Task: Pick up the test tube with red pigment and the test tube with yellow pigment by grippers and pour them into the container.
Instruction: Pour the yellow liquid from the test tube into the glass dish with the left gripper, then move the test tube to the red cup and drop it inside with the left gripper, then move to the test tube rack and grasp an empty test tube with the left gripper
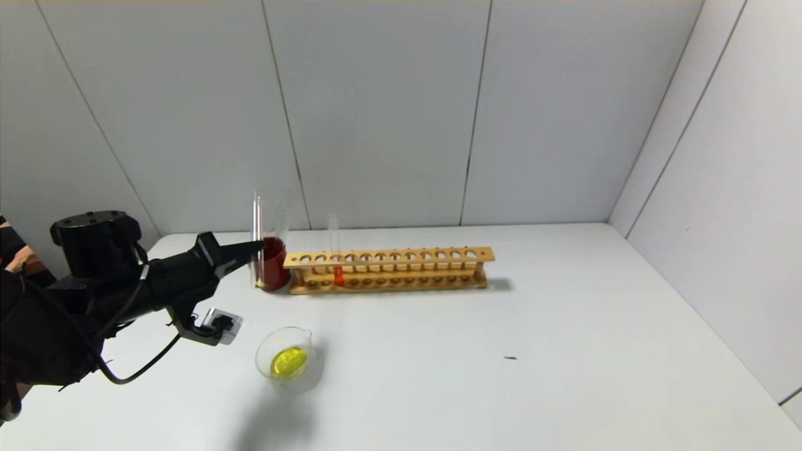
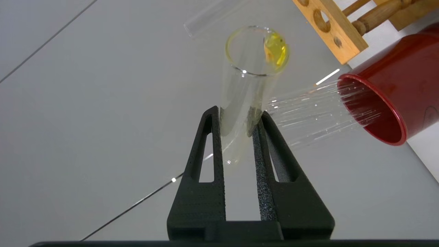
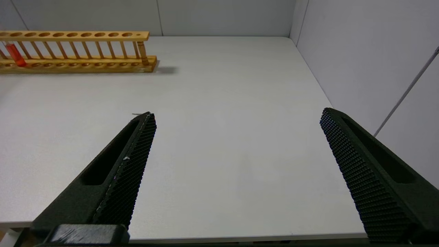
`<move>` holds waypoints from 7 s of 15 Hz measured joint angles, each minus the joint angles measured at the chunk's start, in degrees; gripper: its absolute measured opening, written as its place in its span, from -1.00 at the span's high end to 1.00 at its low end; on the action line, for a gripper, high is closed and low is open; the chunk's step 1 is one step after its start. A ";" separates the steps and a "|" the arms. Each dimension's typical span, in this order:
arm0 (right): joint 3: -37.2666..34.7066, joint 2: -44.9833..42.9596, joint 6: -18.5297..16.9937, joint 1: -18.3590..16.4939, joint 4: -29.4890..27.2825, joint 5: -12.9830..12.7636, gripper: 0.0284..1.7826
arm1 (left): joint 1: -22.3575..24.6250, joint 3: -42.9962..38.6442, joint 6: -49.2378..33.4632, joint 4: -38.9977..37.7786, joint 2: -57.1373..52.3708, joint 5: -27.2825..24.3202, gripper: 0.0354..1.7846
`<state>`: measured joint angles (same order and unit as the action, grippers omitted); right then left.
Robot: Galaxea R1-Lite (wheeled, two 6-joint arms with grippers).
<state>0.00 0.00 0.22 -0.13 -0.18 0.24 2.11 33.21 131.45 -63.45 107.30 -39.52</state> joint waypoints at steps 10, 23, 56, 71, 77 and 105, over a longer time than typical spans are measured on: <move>0.00 0.00 0.02 -0.02 0.00 -0.02 -0.96 | 0.21 -0.13 0.22 -0.05 -0.27 0.33 0.69; 0.00 0.00 0.02 0.00 0.00 0.00 -0.96 | -2.00 -8.44 -69.72 -10.97 -5.32 38.73 0.69; 0.00 0.00 0.02 -0.02 0.00 -0.02 -0.96 | 2.02 29.77 -133.60 21.50 11.61 21.44 0.69; 0.00 0.00 0.02 0.00 0.00 0.00 -0.96 | 1.55 27.76 -132.55 16.93 15.41 21.77 0.16; 0.00 0.00 0.00 0.00 0.00 0.00 -0.96 | 1.19 26.22 -131.12 17.01 12.43 21.77 -0.83; 0.00 0.00 0.02 0.00 0.00 -0.02 -0.96 | -17.43 31.01 -129.17 17.65 17.64 26.71 -0.96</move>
<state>0.00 0.00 0.24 -0.13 -0.18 0.22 -15.32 64.22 2.28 -45.80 124.94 -12.81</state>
